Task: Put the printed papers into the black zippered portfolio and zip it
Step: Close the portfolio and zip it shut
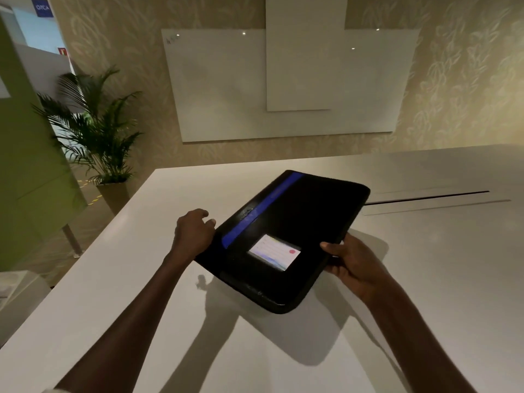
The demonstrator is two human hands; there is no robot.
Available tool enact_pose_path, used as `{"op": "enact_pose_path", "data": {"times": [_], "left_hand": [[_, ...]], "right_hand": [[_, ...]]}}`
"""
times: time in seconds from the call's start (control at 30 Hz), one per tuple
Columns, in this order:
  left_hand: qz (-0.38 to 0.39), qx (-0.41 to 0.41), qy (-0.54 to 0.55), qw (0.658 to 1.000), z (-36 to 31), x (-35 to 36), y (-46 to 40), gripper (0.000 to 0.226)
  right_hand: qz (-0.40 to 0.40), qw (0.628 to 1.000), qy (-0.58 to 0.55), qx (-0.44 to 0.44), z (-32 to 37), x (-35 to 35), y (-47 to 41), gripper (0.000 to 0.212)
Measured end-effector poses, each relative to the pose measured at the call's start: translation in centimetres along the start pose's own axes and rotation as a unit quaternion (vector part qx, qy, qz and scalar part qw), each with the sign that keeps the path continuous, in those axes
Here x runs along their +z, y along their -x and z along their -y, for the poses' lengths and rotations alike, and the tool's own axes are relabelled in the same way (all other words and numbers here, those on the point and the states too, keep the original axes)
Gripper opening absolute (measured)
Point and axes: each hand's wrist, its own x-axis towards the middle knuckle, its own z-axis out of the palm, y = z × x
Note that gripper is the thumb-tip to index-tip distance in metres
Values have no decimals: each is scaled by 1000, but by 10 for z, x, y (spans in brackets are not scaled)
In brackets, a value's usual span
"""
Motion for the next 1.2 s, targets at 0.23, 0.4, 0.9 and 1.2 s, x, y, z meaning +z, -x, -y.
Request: {"op": "enact_pose_path", "data": {"times": [0.23, 0.4, 0.9, 1.2], "left_hand": [[160, -76, 132, 975, -15, 6, -3, 34], [136, -152, 219, 954, 6, 25, 4, 29], [112, -152, 10, 982, 51, 62, 64, 31], [30, -91, -52, 994, 48, 52, 73, 23]], "right_hand": [[58, 995, 80, 15, 21, -27, -28, 44], [-5, 986, 160, 41, 6, -33, -62, 27], [-135, 759, 632, -75, -78, -27, -74, 27], [-143, 697, 699, -81, -74, -14, -70, 28]]}}
